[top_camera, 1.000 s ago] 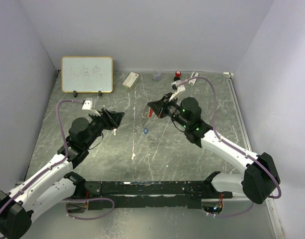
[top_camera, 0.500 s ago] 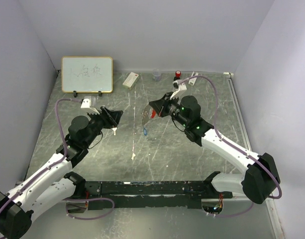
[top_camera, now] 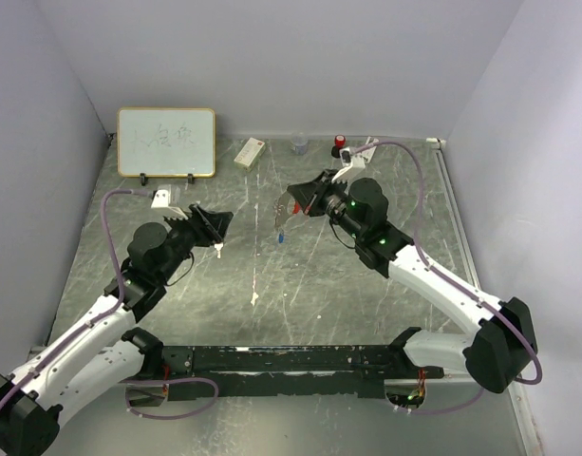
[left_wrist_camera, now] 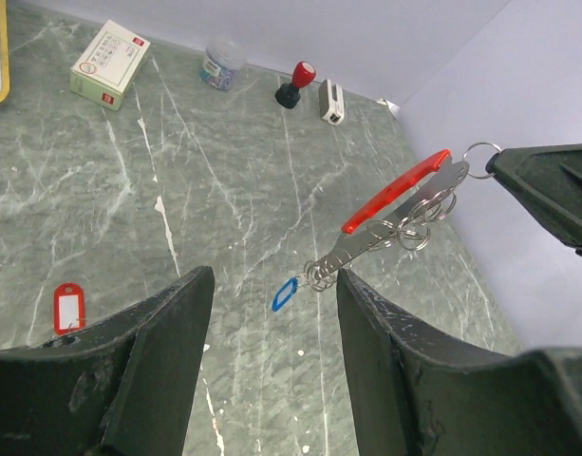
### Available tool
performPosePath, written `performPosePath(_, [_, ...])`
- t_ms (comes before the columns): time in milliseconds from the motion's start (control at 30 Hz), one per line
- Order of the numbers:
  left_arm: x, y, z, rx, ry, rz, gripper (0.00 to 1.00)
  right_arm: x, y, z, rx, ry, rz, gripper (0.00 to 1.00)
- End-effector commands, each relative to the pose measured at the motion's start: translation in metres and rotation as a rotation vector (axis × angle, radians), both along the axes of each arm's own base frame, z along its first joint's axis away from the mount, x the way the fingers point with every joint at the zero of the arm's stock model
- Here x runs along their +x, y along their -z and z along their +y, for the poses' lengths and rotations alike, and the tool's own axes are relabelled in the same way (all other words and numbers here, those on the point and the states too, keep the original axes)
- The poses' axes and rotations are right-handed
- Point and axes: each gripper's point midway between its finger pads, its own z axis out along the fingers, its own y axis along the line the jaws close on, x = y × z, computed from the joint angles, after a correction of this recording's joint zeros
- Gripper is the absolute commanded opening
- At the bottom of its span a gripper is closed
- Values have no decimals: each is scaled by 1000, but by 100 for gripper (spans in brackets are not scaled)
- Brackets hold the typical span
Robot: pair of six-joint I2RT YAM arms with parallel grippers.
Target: Put the keys on the keyring
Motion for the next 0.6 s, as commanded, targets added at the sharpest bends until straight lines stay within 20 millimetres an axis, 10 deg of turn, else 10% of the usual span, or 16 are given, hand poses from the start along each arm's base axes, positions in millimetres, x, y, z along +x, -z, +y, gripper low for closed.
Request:
performPosePath(0, [0,-23,6,-28,-23,-41,65,1,-40,-7,103,43,-24,0])
performPosePath(567, [-2,-24,8,-30,-31,-45,66,-2,-69,-11,185,43,-22,0])
